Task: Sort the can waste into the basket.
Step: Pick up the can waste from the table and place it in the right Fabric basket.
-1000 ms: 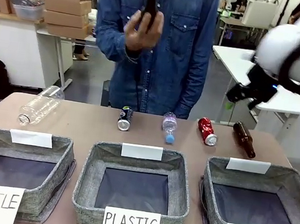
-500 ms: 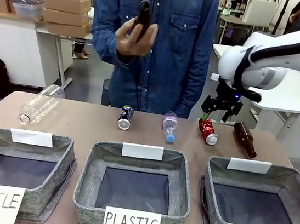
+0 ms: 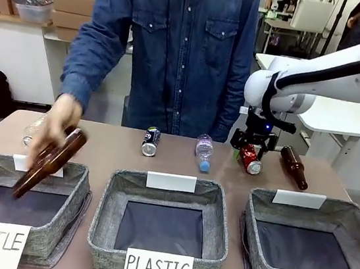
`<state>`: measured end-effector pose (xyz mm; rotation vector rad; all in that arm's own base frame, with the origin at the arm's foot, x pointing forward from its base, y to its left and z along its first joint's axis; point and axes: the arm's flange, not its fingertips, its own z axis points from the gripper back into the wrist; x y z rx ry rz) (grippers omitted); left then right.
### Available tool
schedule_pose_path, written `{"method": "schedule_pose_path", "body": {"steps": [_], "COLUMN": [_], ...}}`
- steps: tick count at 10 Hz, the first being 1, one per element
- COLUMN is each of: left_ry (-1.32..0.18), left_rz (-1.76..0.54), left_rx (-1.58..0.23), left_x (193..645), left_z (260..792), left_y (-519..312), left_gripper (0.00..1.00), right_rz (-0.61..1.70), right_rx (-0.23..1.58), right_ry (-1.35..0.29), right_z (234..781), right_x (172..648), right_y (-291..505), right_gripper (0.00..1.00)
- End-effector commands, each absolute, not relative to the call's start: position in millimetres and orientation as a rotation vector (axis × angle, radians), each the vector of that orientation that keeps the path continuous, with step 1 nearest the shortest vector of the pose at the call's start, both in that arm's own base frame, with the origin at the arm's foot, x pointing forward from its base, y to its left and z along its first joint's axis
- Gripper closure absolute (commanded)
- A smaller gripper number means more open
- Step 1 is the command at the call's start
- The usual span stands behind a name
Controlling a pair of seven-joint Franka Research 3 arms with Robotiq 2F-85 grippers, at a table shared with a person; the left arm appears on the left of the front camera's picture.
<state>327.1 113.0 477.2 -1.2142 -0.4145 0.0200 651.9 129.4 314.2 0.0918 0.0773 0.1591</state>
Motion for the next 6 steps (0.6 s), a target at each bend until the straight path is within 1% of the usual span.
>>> {"method": "schedule_pose_path", "body": {"steps": [1, 2, 3, 4, 5, 6], "left_ry": [-0.273, -0.165, -0.102, -0.025, -0.025, -0.174], "left_rz": [0.015, 0.029, 0.096, 0.188, 0.188, 0.085], "left_rx": [-1.375, -1.387, -1.308, -1.156, -1.156, -1.282], "left_x": [305.4, 282.4, 260.7, 237.5, 237.5, 267.9], "left_z": [513.1, 541.9, 557.6, 550.5, 550.5, 532.2], "left_y": [117.4, 141.0, 170.6, 207.7, 207.7, 152.1], "left_gripper": [0.00, 0.00, 0.00, 0.00, 0.00, 0.00], "right_rz": [0.128, 0.132, 0.131, 0.118, 0.118, 0.099], "right_rx": [0.042, 0.041, 0.040, 0.041, 0.041, 0.021], "right_ry": [0.097, 0.103, 0.101, 0.087, 0.087, 0.077], "right_z": [320.5, 318.8, 318.6, 318.7, 318.7, 319.6], "right_x": [665.5, 665.6, 665.6, 667.2, 667.2, 668.8], "right_y": [131.4, 131.1, 130.6, 131.3, 131.3, 132.1], "right_gripper": [0.00, 0.00, 0.00, 0.00, 0.00, 0.00]}}
